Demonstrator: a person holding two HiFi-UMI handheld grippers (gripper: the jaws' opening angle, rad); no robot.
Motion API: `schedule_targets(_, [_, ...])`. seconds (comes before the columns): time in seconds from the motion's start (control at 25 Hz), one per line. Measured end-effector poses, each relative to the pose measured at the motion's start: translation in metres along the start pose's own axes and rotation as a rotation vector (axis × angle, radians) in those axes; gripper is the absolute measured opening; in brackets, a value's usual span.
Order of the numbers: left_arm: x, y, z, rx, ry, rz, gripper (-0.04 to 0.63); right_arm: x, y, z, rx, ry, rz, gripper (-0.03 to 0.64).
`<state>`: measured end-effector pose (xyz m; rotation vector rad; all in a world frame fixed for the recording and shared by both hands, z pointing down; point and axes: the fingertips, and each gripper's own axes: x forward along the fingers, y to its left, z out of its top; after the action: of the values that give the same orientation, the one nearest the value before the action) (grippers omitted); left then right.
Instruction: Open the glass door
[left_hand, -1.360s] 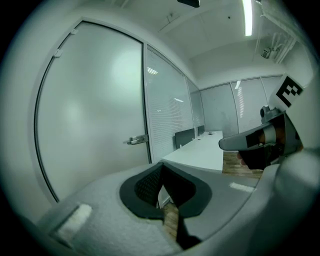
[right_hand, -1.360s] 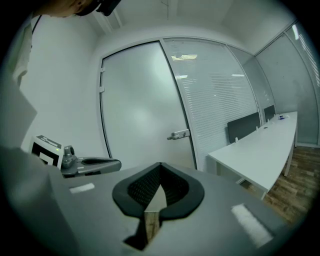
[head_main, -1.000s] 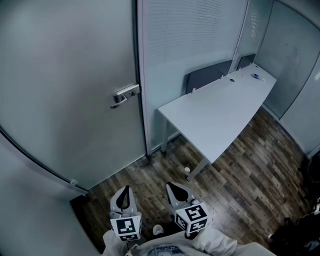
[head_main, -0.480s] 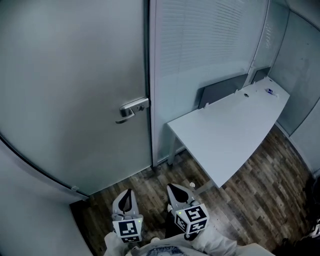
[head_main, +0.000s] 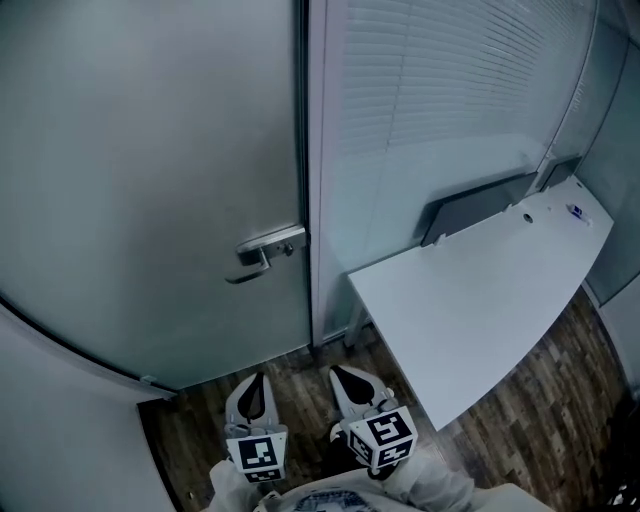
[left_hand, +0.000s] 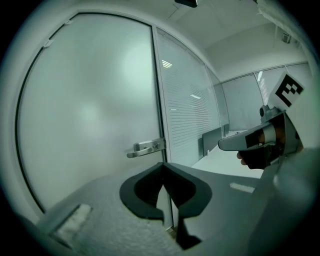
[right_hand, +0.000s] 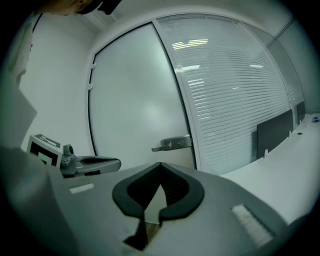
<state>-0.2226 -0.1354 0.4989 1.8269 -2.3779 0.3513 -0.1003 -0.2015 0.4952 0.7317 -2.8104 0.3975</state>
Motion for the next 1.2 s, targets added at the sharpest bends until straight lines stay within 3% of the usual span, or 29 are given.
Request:
schedule_targets(0.24, [0.046,-0.001,0.01,-0.006,0.011,0.073,0.003,0.036,-0.033,0.011,-0.013,0.022,0.083,0.006])
schedule_targets(0.4, [0.062,0.0,0.019,0.03,0.006,0.122,0.003,0.058,-0.046,0.015,-0.017,0.032,0.134,0.006])
schedule_targets(0.56, [0.064,0.008,0.017,0.076,0.012,0.151,0.003,0.073,-0.045,0.012,0.008,0.046,0.175,0.006])
schedule_targets(0.76, [0.068,0.028,0.017,0.066,0.032,0.191,0.003,0.088,-0.037,0.012,0.024,0.044,0.205,0.006])
schedule_targets(1.04, [0.084,0.038,0.026,0.048,0.004,0.167,0.005,0.094,-0.036,0.018,0.026,0.045,0.191,0.006])
schedule_targets(1.08, [0.09,0.038,0.026,0.054,0.01,0.147,0.078,0.095,-0.039,0.02,0.024,0.046,0.182,0.006])
schedule_targets(1.2, [0.101,0.041,0.027,0.058,0.025,0.106,0.118,0.099,-0.042,0.025,0.028,0.042,0.156,0.006])
